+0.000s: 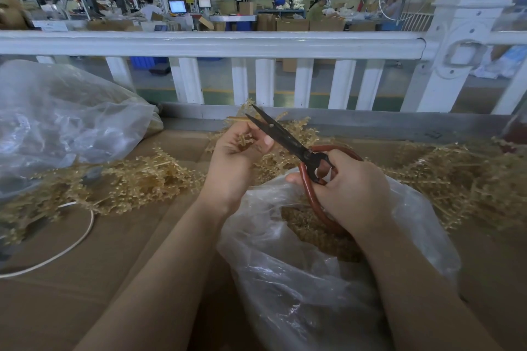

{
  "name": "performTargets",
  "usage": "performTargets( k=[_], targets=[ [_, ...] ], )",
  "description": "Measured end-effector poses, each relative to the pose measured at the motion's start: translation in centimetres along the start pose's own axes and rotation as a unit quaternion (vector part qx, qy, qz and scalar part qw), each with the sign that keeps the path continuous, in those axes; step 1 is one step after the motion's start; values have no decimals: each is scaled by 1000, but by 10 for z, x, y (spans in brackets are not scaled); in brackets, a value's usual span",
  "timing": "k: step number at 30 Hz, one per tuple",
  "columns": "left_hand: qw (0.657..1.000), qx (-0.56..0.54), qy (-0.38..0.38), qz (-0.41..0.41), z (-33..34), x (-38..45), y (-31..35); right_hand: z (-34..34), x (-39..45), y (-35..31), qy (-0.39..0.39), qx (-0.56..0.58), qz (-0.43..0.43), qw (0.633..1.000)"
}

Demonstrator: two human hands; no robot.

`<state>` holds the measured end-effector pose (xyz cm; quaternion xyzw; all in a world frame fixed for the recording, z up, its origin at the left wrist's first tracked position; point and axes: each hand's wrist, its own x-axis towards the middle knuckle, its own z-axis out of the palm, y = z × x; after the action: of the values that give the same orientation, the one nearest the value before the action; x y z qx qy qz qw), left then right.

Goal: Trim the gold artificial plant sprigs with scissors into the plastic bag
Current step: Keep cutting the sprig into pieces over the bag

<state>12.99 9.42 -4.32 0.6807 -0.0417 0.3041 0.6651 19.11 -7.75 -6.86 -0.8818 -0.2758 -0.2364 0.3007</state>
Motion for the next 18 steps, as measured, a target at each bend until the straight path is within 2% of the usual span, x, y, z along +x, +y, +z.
performTargets(
  k=[18],
  targets=[
    [1000,19,2,-11,-1,0,-1,0,-1,-2,-1,11,1,1000]
  ],
)
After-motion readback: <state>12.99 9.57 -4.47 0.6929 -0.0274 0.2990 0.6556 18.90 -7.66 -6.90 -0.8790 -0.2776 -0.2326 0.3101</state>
